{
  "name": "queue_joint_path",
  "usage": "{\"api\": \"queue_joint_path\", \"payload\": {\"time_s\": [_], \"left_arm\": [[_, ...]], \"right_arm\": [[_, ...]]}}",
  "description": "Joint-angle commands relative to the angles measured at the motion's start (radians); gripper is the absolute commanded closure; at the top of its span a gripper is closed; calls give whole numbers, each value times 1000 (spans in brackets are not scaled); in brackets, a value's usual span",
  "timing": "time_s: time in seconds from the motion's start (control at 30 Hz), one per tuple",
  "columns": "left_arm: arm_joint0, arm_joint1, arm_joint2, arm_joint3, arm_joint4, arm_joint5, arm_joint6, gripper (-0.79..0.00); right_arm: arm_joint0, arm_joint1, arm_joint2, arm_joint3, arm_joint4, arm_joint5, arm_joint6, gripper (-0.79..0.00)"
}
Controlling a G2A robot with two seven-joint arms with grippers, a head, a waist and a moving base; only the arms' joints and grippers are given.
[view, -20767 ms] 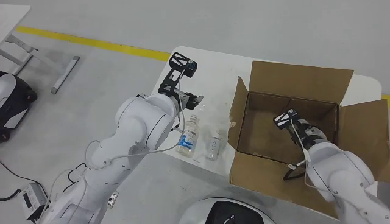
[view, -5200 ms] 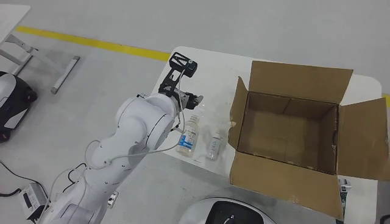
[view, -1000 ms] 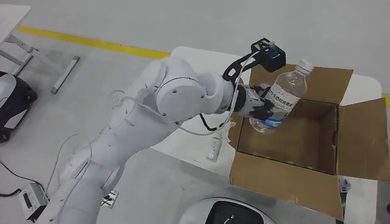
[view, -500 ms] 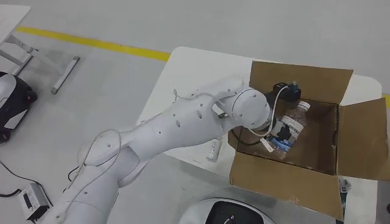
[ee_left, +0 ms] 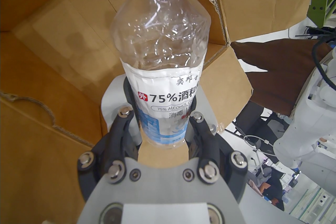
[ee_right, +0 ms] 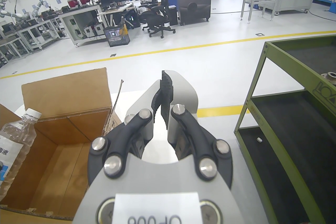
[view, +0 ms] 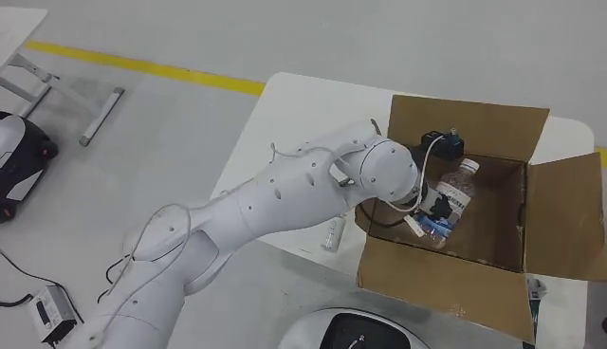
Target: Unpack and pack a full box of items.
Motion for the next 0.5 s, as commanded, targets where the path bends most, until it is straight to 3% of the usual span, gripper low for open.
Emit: {"api": "queue_joint_path", "payload": {"time_s": [0.0, 0.23, 0.47], "left_arm": [[10, -8, 0, 27, -11, 50, 24, 0], [-8, -63, 64, 156, -38, 181, 39, 0], [-48, -132, 127, 306, -73, 233, 16, 0]], "right_arm": [[0, 0, 0, 0, 0, 0, 0, 0], [0, 0, 0, 0, 0, 0, 0, 0], [0, 0, 0, 0, 0, 0, 0, 0]]}}
